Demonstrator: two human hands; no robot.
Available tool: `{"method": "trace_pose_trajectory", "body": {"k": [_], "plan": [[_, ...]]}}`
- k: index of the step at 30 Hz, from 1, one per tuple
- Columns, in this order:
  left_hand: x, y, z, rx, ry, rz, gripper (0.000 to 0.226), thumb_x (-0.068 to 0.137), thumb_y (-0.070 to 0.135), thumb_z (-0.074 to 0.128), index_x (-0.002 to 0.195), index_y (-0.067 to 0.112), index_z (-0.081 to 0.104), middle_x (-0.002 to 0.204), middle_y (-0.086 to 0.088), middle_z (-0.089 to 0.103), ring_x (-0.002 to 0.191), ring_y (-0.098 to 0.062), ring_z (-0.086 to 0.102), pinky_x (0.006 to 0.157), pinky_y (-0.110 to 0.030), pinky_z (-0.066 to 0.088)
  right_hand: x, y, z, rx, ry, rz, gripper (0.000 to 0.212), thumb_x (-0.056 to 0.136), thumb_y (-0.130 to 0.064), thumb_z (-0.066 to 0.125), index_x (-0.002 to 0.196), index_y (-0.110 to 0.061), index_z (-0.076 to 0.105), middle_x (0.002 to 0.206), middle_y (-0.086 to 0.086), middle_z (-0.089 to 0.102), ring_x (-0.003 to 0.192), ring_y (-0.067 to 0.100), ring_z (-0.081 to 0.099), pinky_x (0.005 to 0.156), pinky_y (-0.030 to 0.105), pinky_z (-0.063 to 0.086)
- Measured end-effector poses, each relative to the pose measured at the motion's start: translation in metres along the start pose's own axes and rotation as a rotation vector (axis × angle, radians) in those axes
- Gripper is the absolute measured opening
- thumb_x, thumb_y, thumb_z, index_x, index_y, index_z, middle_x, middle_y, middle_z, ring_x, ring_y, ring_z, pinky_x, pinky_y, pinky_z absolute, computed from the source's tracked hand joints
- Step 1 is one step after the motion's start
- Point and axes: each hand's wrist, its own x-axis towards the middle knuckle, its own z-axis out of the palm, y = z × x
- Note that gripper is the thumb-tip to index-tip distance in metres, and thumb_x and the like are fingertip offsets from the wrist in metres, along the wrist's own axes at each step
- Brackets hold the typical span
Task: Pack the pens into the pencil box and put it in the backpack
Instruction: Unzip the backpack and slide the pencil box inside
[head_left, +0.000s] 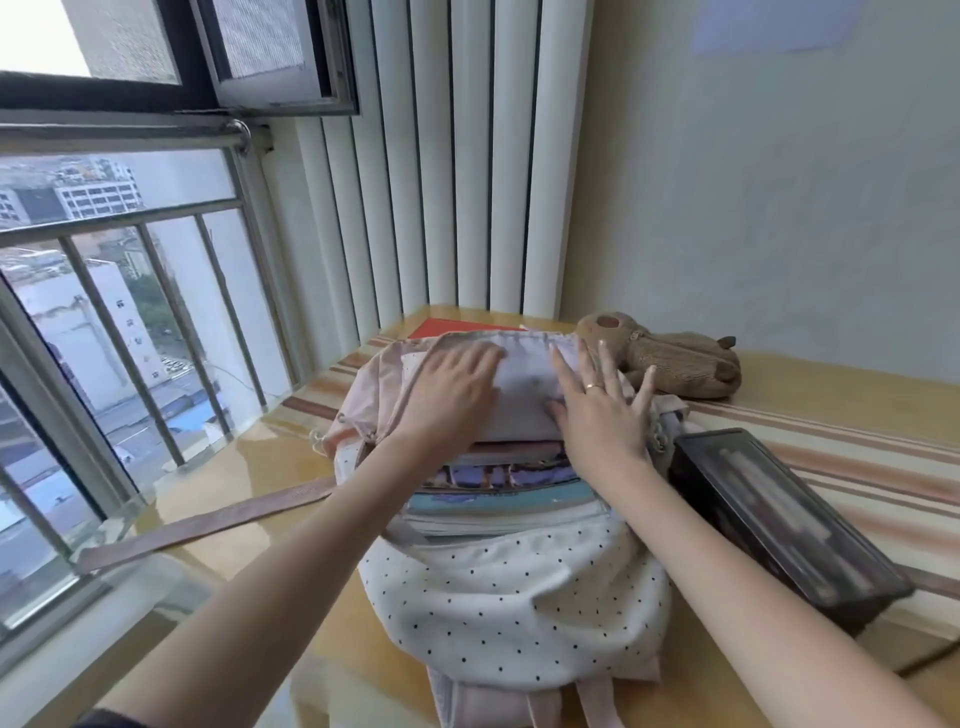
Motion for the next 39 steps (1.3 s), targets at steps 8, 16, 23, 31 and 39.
{"method": "trace_pose_trajectory", "body": {"k": [8, 16, 23, 31, 39], "plan": [[0.004, -0.019, 0.039, -0.053, -0.288, -0.025, 0.067, 0.090, 0.063, 0.040, 0.142, 0.021, 0.040, 0.146, -0.002, 0.047, 0.134, -0.025, 0.042, 0.107, -0.047, 0.035, 0.008, 0.030, -0.016, 0.397, -0.306, 0.046, 0.063, 0.096, -0.055, 0.027, 0.151, -0.032, 0.008, 0.161, -0.002, 0.008, 0.147, 0.022, 0.007, 0.117, 0.053, 0.002], [0.008, -0.004, 0.022, 0.023, -0.163, -0.152, 0.049, 0.100, 0.045, 0.035, 0.091, 0.009, 0.067, 0.078, -0.009, 0.063, 0.068, -0.023, 0.052, 0.058, -0.031, 0.036, -0.035, 0.137, -0.039, 0.210, -0.687, 0.590, 0.139, 0.058, -0.069, 0.073, 0.146, -0.023, -0.024, 0.159, 0.014, 0.010, 0.139, 0.039, 0.029, 0.108, 0.053, 0.033], [0.017, 0.014, -0.022, 0.106, 0.062, -0.049, 0.042, 0.100, 0.041, 0.041, 0.097, 0.010, 0.068, 0.076, -0.009, 0.064, 0.066, -0.027, 0.060, 0.056, -0.034, 0.036, -0.067, 0.128, -0.056, 0.331, -0.605, 0.628, 0.115, 0.053, -0.052, 0.071, 0.148, -0.022, 0.012, 0.131, 0.014, 0.050, 0.100, 0.032, 0.058, 0.081, 0.039, 0.051], [0.060, 0.005, -0.065, -0.033, 0.195, -0.150, 0.057, 0.098, 0.052, 0.035, 0.070, 0.007, 0.054, 0.075, -0.020, 0.066, 0.071, -0.037, 0.065, 0.057, -0.038, 0.046, -0.074, 0.060, -0.165, 0.659, -0.572, 0.198, 0.066, 0.081, -0.040, 0.064, 0.140, -0.029, 0.038, 0.123, 0.001, 0.053, 0.090, 0.013, 0.053, 0.081, 0.031, 0.047], [0.067, -0.004, -0.071, 0.041, 0.130, -0.167, 0.061, 0.098, 0.054, 0.032, 0.083, 0.004, 0.063, 0.075, -0.012, 0.058, 0.071, -0.033, 0.060, 0.057, -0.034, 0.037, 0.002, -0.029, -0.122, 0.490, -0.592, 0.095, 0.068, 0.060, -0.062, 0.063, 0.110, -0.016, 0.059, 0.107, 0.006, 0.062, 0.092, 0.026, 0.060, 0.079, 0.037, 0.051]]}}
